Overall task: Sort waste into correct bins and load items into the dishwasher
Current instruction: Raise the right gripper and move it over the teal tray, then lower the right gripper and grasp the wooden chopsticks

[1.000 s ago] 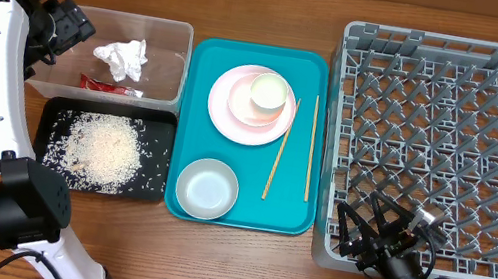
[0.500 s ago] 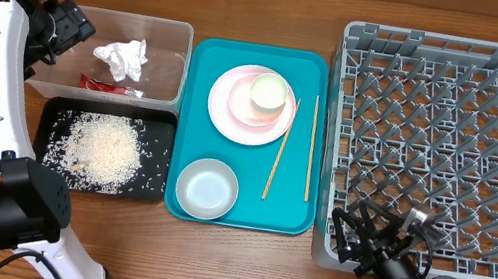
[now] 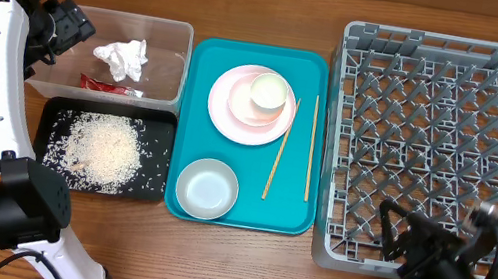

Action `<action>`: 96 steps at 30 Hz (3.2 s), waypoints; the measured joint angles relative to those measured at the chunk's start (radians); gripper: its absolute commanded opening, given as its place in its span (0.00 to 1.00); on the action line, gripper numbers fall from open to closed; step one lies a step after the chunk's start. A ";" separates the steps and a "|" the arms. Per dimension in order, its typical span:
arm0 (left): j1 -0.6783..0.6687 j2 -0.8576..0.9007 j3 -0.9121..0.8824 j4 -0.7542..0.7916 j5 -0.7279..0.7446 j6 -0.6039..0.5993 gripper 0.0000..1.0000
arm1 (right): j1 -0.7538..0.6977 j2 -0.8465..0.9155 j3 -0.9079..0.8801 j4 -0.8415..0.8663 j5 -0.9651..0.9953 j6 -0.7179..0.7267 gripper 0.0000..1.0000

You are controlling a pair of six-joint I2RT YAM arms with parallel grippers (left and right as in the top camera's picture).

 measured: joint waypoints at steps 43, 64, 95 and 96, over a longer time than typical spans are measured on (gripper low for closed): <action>0.000 0.000 0.000 0.001 0.000 0.000 1.00 | 0.705 1.050 0.269 0.149 0.362 0.253 0.18; 0.000 0.000 0.000 0.001 0.000 0.000 1.00 | 0.700 1.225 0.269 0.219 0.500 0.237 0.23; 0.000 0.000 0.000 0.001 0.000 0.000 1.00 | 0.700 1.280 0.106 0.473 0.632 0.237 0.35; 0.000 0.000 0.000 0.001 0.000 0.000 1.00 | 0.700 1.280 0.094 0.483 0.636 0.236 0.36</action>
